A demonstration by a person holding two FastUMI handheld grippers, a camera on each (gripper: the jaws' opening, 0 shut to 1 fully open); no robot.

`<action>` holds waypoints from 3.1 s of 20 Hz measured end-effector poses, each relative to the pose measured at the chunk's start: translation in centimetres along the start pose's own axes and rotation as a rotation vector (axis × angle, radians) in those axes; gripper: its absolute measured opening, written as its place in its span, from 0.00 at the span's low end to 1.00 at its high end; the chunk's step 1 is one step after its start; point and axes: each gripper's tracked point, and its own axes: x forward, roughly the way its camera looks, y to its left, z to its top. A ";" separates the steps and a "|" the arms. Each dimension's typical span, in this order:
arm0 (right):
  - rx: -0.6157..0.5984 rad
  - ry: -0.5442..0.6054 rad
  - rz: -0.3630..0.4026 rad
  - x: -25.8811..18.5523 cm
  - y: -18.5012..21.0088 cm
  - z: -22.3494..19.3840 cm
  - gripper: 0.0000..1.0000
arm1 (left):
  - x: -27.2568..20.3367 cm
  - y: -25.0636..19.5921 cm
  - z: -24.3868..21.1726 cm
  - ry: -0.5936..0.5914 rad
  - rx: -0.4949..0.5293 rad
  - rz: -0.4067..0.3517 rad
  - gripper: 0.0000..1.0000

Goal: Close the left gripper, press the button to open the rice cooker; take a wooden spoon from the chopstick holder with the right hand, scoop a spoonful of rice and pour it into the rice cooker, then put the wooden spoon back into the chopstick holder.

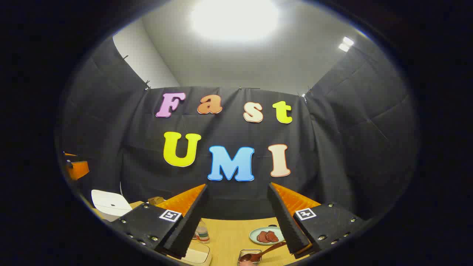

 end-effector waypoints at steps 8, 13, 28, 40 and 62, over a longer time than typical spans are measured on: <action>0.015 -0.009 0.000 -0.1 0.0 0.3 0.96 | -1.0 0.2 1.6 -0.032 0.017 0.007 0.96; 0.019 0.000 0.006 -0.3 0.0 0.1 0.96 | -1.5 0.4 1.6 -0.040 0.017 0.016 0.97; 0.010 0.002 -0.025 -0.6 -1.3 -0.4 0.96 | -1.7 0.3 1.2 -0.052 -0.016 0.009 0.96; 0.022 0.033 -0.079 -1.9 -1.2 -1.3 0.96 | 1.5 1.6 -1.0 0.014 -0.012 -0.075 0.09; -0.109 0.126 -0.236 -6.2 3.0 -2.8 0.96 | 11.6 10.5 -17.1 0.305 -0.038 -0.146 0.09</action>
